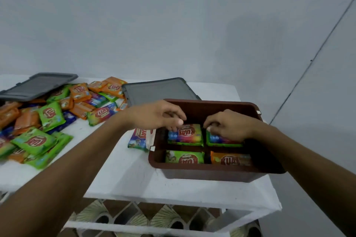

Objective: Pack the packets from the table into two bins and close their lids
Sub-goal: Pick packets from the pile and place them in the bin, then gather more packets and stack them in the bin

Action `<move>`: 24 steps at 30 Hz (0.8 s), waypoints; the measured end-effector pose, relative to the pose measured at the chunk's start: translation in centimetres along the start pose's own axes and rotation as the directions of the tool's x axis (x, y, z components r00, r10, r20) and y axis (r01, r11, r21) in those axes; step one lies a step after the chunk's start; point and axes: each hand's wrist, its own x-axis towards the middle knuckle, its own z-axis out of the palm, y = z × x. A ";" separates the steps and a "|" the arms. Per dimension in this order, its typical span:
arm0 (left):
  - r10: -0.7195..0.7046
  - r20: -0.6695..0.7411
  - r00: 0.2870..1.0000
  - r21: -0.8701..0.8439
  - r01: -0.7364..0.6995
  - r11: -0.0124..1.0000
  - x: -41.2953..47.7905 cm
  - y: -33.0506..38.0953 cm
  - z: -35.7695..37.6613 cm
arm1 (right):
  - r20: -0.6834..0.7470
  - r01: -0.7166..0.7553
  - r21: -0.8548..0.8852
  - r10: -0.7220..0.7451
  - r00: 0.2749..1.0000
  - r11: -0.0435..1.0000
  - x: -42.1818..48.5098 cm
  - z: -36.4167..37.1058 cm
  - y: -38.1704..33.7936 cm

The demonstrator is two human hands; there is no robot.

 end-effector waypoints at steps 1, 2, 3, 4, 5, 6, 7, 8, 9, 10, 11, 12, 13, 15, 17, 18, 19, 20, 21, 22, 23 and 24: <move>-0.024 -0.040 0.999 -0.109 0.019 0.994 -1.2 -0.6 -1.1 | -0.041 0.030 0.010 -0.030 0.999 0.999 0.6 -0.3 -0.8; -0.052 -0.082 0.995 -0.202 0.034 0.979 -2.5 -1.5 -2.1 | -0.072 0.060 0.024 -0.058 0.996 0.998 1.2 -0.4 -1.7; -0.083 -0.126 0.989 -0.260 0.048 0.964 -3.7 -2.7 -3.0 | -0.096 0.090 0.039 -0.086 0.992 0.995 1.8 -0.6 -2.8; -0.120 -0.172 0.978 -0.266 0.072 0.961 -4.9 -4.1 -3.9 | -0.118 0.121 0.050 -0.114 0.986 0.991 2.6 -0.6 -4.0; -0.169 -0.216 0.962 -0.233 0.117 0.966 -6.0 -5.7 -4.8 | -0.138 0.151 0.056 -0.142 0.980 0.987 3.3 -0.7 -5.3; -0.221 -0.254 0.942 -0.182 0.177 0.967 -7.2 -7.4 -5.5 | -0.158 0.181 0.053 -0.171 0.973 0.982 4.1 -0.8 -6.8; -0.271 -0.283 0.920 -0.135 0.242 0.961 -8.2 -9.3 -6.3 | -0.182 0.214 0.042 -0.203 0.962 0.976 5.0 -0.8 -8.3; -0.310 -0.300 0.902 -0.096 0.295 0.951 -9.2 -11.1 -7.1 | -0.212 0.247 0.033 -0.235 0.948 0.968 5.9 -0.7 -9.8; -0.333 -0.316 0.888 -0.057 0.332 0.941 -10.1 -13.1 -7.8 | -0.240 0.271 0.029 -0.256 0.936 0.962 6.8 -0.5 -11.3; -0.334 -0.334 0.881 0.000 0.355 0.935 -10.9 -14.8 -8.4 | -0.258 0.287 0.034 -0.269 0.928 0.957 7.7 -0.4 -12.8; -0.310 -0.360 0.880 0.077 0.359 0.930 -11.5 -16.5 -9.0 | -0.261 0.296 0.039 -0.276 0.925 0.954 8.6 -0.2 -14.4; -0.281 -0.375 0.883 0.159 0.361 0.919 -12.0 -17.9 -9.5 | -0.244 0.293 0.040 -0.275 0.930 0.955 9.4 0.1 -15.8; -0.261 -0.384 0.886 0.216 0.361 0.907 -12.2 -19.4 -9.9 | -0.210 0.277 0.038 -0.263 0.941 0.960 10.2 0.5 -17.3; -0.246 -0.388 0.888 0.275 0.366 0.889 -12.3 -21.5 -10.4 | -0.116 0.202 -0.005 -0.201 0.973 0.979 12.0 1.8 -19.4; -0.203 -0.398 0.895 0.358 0.355 0.863 -11.8 -23.1 -10.8 | -0.028 0.078 -0.084 -0.080 0.996 0.993 13.8 3.6 -20.7; -0.179 -0.402 0.898 0.404 0.350 0.845 -11.4 -23.5 -10.9 | -0.003 -0.003 -0.125 0.003 1.000 0.992 14.5 4.7 -21.3; -0.154 -0.402 0.903 0.439 0.338 0.833 -10.9 -24.0 -11.0 | 0.006 -0.094 -0.157 0.096 0.995 0.983 15.1 6.0 -21.7; -0.142 -0.396 0.907 0.471 0.333 0.817 -10.5 -24.0 -10.8 | -0.001 -0.186 -0.175 0.189 0.982 0.967 15.4 7.2 -22.1; -0.125 -0.388 0.913 0.504 0.324 0.801 -10.1 -24.3 -10.5 | -0.008 -0.268 -0.189 0.271 0.962 0.945 15.6 8.4 -22.5; -0.106 -0.384 0.917 0.534 0.314 0.785 -9.9 -24.4 -10.3 | -0.021 -0.327 -0.214 0.330 0.944 0.921 15.8 9.6 -22.8; -0.069 -0.393 0.917 0.555 0.297 0.777 -9.7 -24.8 -10.0 | -0.039 -0.356 -0.245 0.358 0.933 0.902 15.9 10.6 -23.3; -0.047 -0.405 0.913 0.554 0.286 0.782 -9.8 -25.0 -9.6 | -0.066 -0.370 -0.265 0.366 0.928 0.890 15.9 11.5 -23.7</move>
